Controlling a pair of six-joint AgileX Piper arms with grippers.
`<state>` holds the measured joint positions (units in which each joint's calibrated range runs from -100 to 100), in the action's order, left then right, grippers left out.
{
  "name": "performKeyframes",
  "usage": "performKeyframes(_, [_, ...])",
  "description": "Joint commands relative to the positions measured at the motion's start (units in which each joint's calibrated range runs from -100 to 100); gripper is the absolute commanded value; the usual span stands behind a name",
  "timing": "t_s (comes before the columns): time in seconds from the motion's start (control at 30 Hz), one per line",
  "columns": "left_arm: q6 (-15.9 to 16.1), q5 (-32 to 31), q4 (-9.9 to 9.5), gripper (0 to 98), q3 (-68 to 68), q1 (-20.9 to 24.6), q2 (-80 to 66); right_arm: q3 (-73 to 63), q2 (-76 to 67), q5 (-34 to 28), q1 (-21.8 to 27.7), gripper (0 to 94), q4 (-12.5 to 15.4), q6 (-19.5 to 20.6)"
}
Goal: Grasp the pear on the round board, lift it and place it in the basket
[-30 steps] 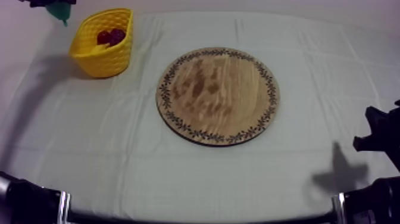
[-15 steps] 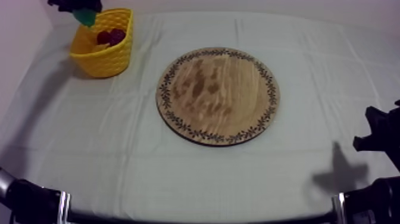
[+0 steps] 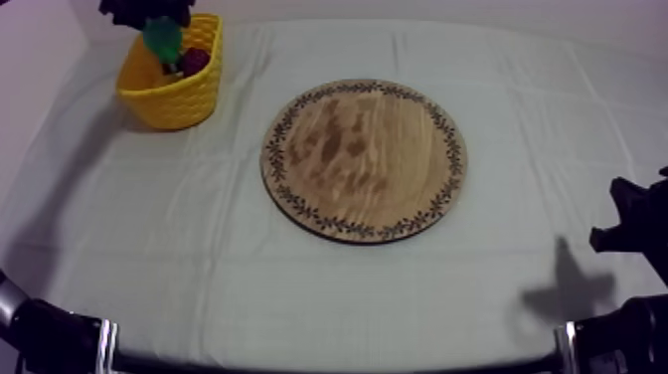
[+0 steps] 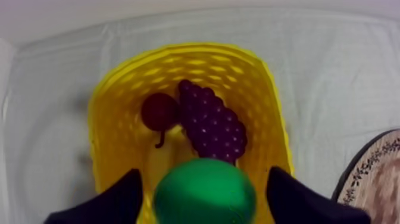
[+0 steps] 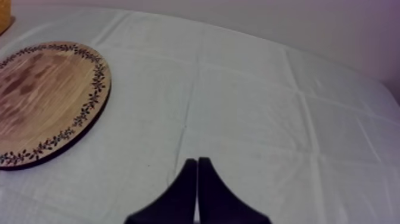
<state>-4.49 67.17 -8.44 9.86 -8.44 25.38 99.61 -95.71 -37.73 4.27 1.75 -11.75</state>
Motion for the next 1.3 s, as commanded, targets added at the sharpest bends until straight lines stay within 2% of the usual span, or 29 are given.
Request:
performKeyframes(0.0, [-0.35, 0.24, -0.25, 91.2, 0.38, 0.05, 0.11, 0.05, -0.05, -0.01, 0.01, 0.5, -0.02, 0.01])
performKeyframes(0.17, [-0.72, 0.49, -0.42, 94.6, 0.51, 0.33, -0.26, 0.05, -0.05, -0.01, 0.01, 0.5, -0.02, 0.01])
performKeyframes(0.27, [-0.99, 0.34, -0.49, 88.5, 0.32, 0.58, -1.37, 0.05, -0.05, -0.01, 0.01, 0.5, -0.02, 0.01])
performKeyframes(0.33, [-1.49, -0.64, -0.61, 79.6, -0.14, 0.89, -2.84, 0.05, -0.05, -0.01, 0.01, 0.5, -0.02, 0.01])
performKeyframes(0.43, [-2.04, -3.79, -0.59, 60.8, -1.78, 1.75, -6.29, 0.05, -0.05, -0.01, 0.01, 0.5, -0.02, 0.01])
performKeyframes(0.63, [-1.14, -14.66, 0.03, 23.3, -9.47, 4.5, -17.3, 0.05, -0.05, -0.01, 0.01, 0.5, -0.02, 0.01])
performKeyframes(0.77, [0.04, -20.26, 0.69, 9.8, -17.24, 5.81, -26.35, 0.05, -0.05, -0.01, 0.01, 0.5, -0.02, 0.01])
performKeyframes(0.93, [0.48, -23.15, 1.21, 2.4, -27.96, 6.62, -38.47, 0.05, -0.05, -0.01, 0.01, 0.5, -0.02, 0.01])
performKeyframes(1.1, [-1.47, -25.27, -0.13, 0.4, -39.68, 6.4, -51.75, 0.05, -0.05, -0.01, 0.01, 0.5, -0.02, 0.01])
performKeyframes(1.27, [-1.44, -29.56, -0.87, 0.1, -53.19, 5.83, -65.41, 0.05, -0.05, -0.01, 0.01, 0.5, -0.02, 0.01])
